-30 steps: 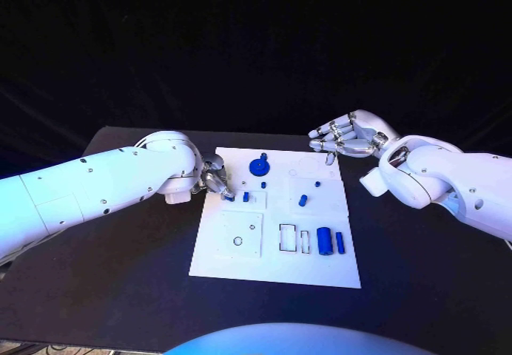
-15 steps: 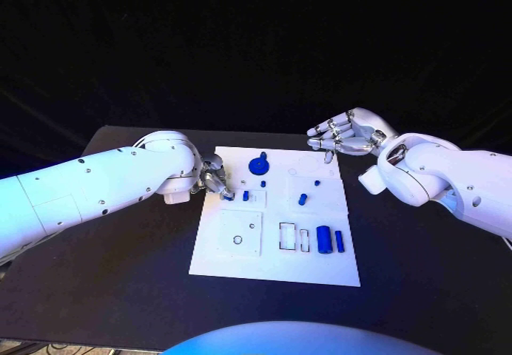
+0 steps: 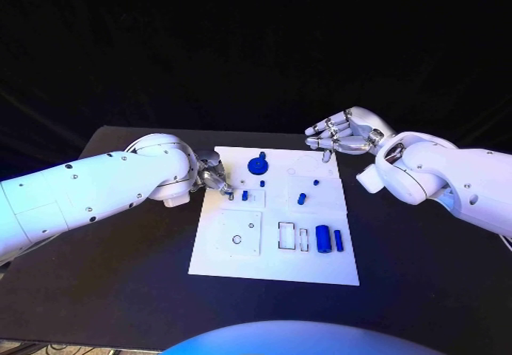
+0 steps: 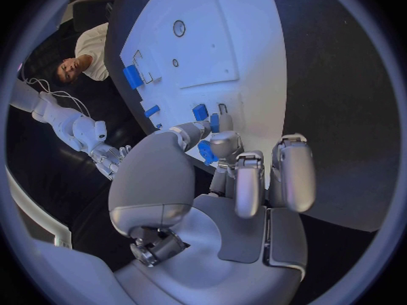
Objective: Assemble the parts on the task board
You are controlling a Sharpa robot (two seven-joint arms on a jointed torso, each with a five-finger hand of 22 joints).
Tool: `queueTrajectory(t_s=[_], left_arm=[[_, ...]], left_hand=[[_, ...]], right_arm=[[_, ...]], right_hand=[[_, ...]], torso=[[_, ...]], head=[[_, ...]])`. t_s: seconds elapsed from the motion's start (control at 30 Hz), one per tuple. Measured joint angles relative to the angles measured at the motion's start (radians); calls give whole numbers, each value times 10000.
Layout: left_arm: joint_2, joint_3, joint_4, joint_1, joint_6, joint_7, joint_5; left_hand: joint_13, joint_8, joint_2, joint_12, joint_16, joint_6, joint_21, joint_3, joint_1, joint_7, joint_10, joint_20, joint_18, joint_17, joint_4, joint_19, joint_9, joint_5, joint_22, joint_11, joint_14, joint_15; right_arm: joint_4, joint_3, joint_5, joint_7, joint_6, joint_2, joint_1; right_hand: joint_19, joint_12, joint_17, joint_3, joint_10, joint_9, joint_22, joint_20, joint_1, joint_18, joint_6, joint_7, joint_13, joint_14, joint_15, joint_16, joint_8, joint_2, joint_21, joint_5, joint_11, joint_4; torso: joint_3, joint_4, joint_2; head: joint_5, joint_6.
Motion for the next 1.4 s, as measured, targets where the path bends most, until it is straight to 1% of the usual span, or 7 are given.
queueTrajectory(t_s=[0.23,0.43,0.5,0.6,0.67,0.97,1.4], left_arm=[[-28,-1,93,-45,-366,-26,-32],[35,-9,-4,-83,-399,-86,-59],[70,-11,-58,-99,-390,-113,-74],[129,-13,-153,-129,-354,-162,-109],[169,-14,-218,-150,-313,-190,-126],[323,-16,-411,-266,-133,-244,-190],[368,-10,-442,-293,69,-224,-206]], left_hand=[[-1,14,-3,0,0,6,0,148,-108,3,1,0,1,-1,-149,0,-12,52,0,-1,0,0],[9,14,-41,0,0,52,0,209,-146,-14,1,0,1,-1,-210,0,-20,51,-1,-1,0,0],[9,14,-78,0,0,66,-1,233,-183,-3,1,0,0,-1,-234,0,-24,51,-1,-1,0,0],[9,14,-78,0,0,70,-1,236,-182,-3,1,1,0,-1,-236,0,-24,51,-2,-1,0,0],[8,14,-78,0,0,81,-1,237,-182,-13,1,1,1,-1,-238,-1,-25,51,-2,-1,0,0],[7,11,-76,0,0,87,37,256,-180,-14,1,1,0,-1,-257,-1,-36,73,-2,-1,0,0],[5,26,-76,0,0,101,37,242,-180,2,0,1,1,6,-274,-1,-63,94,-3,1,0,0]], right_arm=[[3,0,0,3,2,-6,0],[6,-1,0,6,3,-8,0],[6,-1,-1,6,3,-8,0],[6,-1,-2,7,5,-7,0],[6,-1,-3,7,6,-7,0],[6,-1,-12,9,9,-1,0],[6,-1,-20,14,8,-1,0]], right_hand=[[0,0,-1,0,0,0,0,0,0,1,0,0,0,0,0,0,0,0,0,0,0,0],[0,0,-2,0,0,0,0,0,0,0,0,0,0,0,0,0,0,0,0,0,0,0],[0,0,-2,0,0,0,0,0,0,1,0,0,0,0,0,0,0,0,0,0,0,0],[0,0,-1,0,0,2,-1,0,0,0,0,0,-1,0,0,0,0,0,0,4,0,0],[37,0,13,0,0,10,-14,37,0,1,0,0,-19,0,0,0,0,0,-27,56,0,0],[37,0,14,0,0,9,-14,36,0,1,0,0,-18,0,0,0,0,0,-41,56,0,0],[36,0,12,0,0,8,-13,36,0,1,0,0,-18,0,0,0,0,0,-41,55,0,0]], torso=[[2,18,-17],[5,24,-22],[6,26,-24],[6,26,-27],[6,28,-28],[8,39,-35],[14,66,-50]], head=[[-11,-31],[-6,-59],[4,-65],[8,-74],[9,-81],[-12,-108],[-18,-120]])
